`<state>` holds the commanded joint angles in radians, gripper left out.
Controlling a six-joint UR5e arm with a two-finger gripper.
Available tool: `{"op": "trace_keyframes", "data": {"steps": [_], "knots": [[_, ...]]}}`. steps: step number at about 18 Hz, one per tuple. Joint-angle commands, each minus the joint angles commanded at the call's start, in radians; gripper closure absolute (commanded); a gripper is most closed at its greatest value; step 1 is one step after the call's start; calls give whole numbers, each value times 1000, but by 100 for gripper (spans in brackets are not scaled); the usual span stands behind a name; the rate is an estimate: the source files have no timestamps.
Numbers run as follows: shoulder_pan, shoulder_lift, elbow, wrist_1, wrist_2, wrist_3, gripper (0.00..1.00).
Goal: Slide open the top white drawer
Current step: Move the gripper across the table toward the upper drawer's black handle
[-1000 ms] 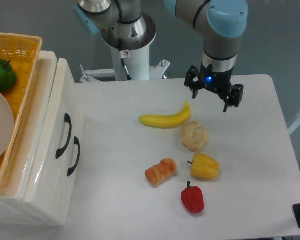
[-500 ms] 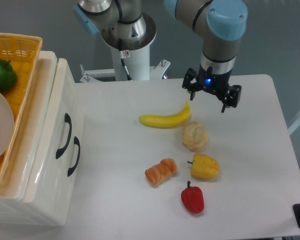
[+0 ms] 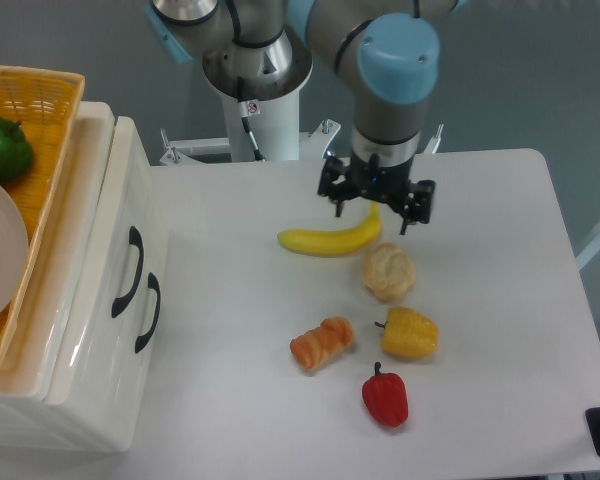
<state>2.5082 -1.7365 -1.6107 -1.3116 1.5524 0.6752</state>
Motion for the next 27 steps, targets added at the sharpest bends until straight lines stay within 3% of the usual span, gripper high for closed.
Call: {"op": "trace_keyframes", "data": {"steps": [10, 18, 27], "knots": [[-109, -11, 29, 6, -58, -298, 0], [-127, -45, 64, 6, -195, -385, 0], [-201, -123, 107, 5, -203, -519, 0]]}}
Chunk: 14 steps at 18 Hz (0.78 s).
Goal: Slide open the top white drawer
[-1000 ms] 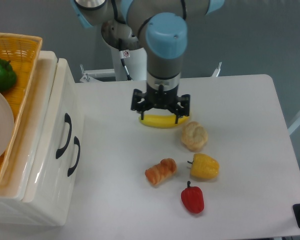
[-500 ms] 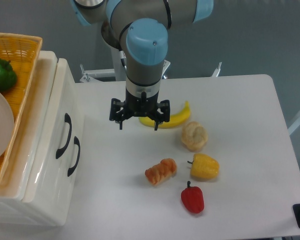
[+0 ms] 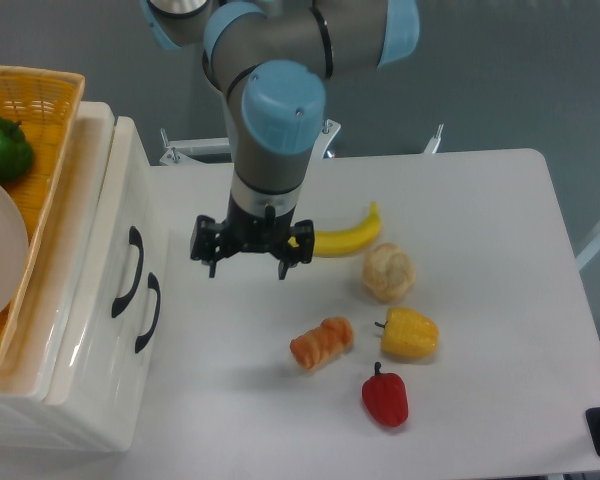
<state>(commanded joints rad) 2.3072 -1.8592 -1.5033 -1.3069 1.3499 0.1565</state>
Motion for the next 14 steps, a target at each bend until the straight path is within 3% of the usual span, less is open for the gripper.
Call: {"op": "trace_keyframes", "data": {"steps": [14], "knots": [[-60, -2, -12, -23, -77, -46, 0]]}}
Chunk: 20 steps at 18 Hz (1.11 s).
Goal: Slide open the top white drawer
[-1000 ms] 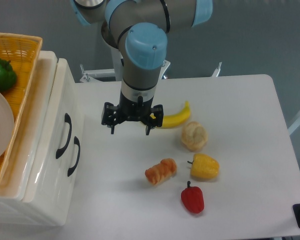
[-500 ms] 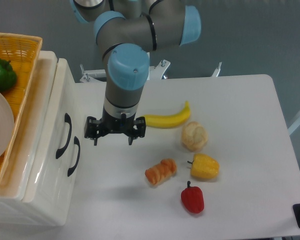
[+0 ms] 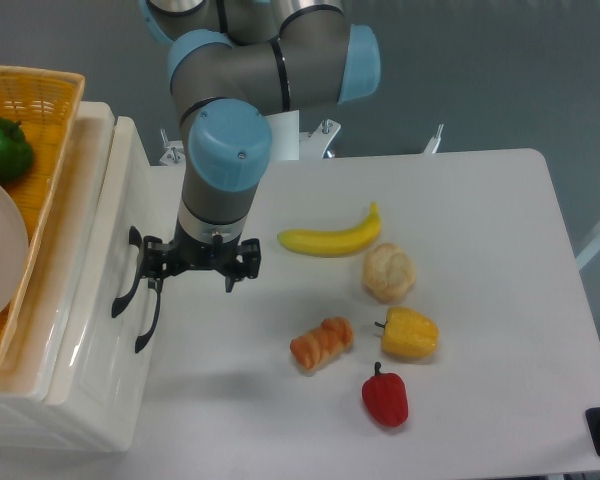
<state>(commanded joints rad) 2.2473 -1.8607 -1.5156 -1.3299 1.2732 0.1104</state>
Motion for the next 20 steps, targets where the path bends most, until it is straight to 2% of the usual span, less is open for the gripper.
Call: {"op": "trace_keyframes", "data": {"steps": [6, 11, 16, 20], "knots": [[3, 3, 0, -5, -23, 27, 0], [0, 6, -3, -12, -20, 169, 0], [-3, 8, -3, -15, -25, 158, 0], [5, 8, -2, -45, -52, 137, 0]]}}
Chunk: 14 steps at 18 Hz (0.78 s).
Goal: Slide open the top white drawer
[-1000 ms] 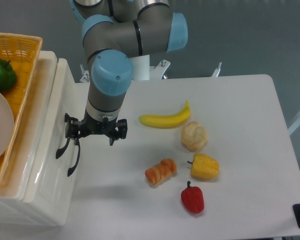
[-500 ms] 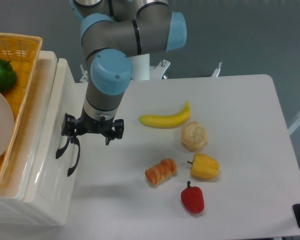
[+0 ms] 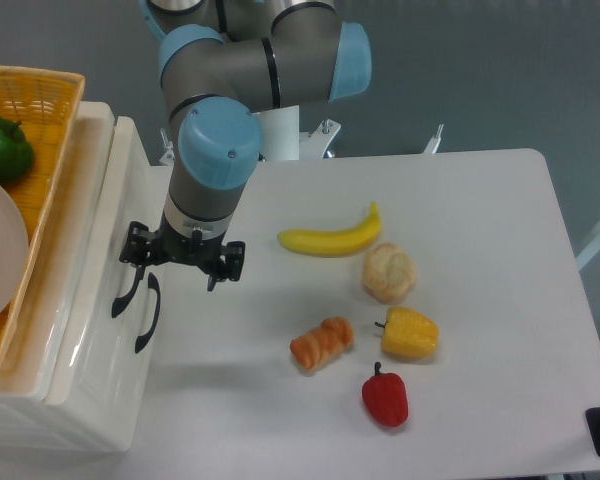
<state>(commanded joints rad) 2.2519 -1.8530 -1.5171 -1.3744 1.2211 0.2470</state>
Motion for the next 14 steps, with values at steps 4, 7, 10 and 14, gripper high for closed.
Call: {"op": "trace_keyframes", "data": {"steps": [4, 7, 10, 14], "knots": [[-5, 2, 0, 0, -8, -9, 0], [-6, 6, 5, 2, -15, -11, 0], [-8, 6, 3, 2, -17, -11, 0], [-8, 5, 2, 2, -15, -11, 0]]}}
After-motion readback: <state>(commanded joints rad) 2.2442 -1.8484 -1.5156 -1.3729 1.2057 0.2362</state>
